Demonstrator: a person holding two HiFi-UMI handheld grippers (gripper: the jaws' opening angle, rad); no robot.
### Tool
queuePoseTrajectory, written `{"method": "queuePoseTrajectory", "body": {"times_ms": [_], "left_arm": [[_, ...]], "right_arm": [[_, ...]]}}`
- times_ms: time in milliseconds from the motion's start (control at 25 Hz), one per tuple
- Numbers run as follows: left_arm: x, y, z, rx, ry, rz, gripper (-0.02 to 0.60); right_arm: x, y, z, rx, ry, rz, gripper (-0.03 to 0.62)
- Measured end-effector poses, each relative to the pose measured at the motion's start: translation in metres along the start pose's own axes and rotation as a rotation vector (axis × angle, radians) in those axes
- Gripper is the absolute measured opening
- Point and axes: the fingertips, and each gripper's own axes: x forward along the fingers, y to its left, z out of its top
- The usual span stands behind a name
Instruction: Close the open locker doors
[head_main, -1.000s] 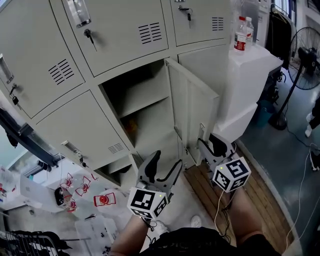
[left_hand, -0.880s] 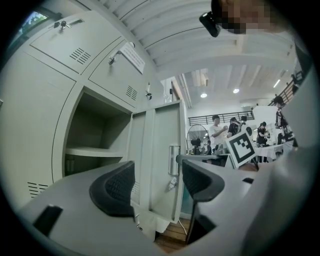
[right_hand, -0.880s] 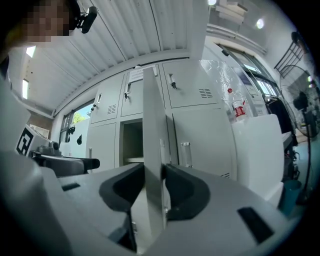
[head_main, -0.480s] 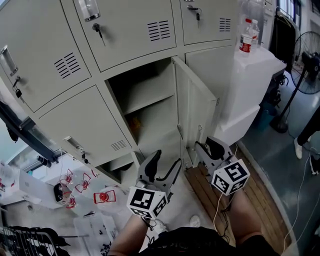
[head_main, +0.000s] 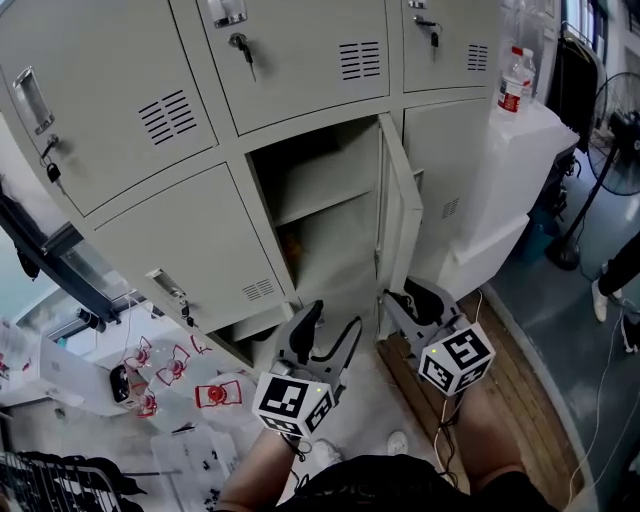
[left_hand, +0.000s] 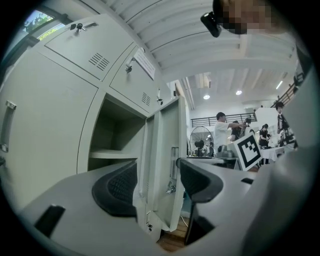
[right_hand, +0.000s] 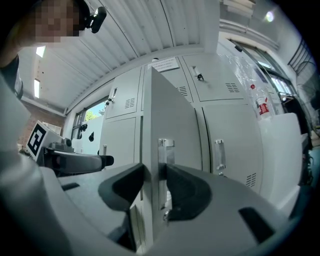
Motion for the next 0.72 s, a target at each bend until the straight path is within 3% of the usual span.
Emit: {"method": "queuePoseTrajectory", "body": {"times_ms": [720], "left_arm": [[-0.056, 0.09, 0.012, 0.017, -0.001, 0.022, 0.268]], "right_arm": [[0.081, 0.053, -0.001, 0.001, -0.004, -0.031, 0.143]]}}
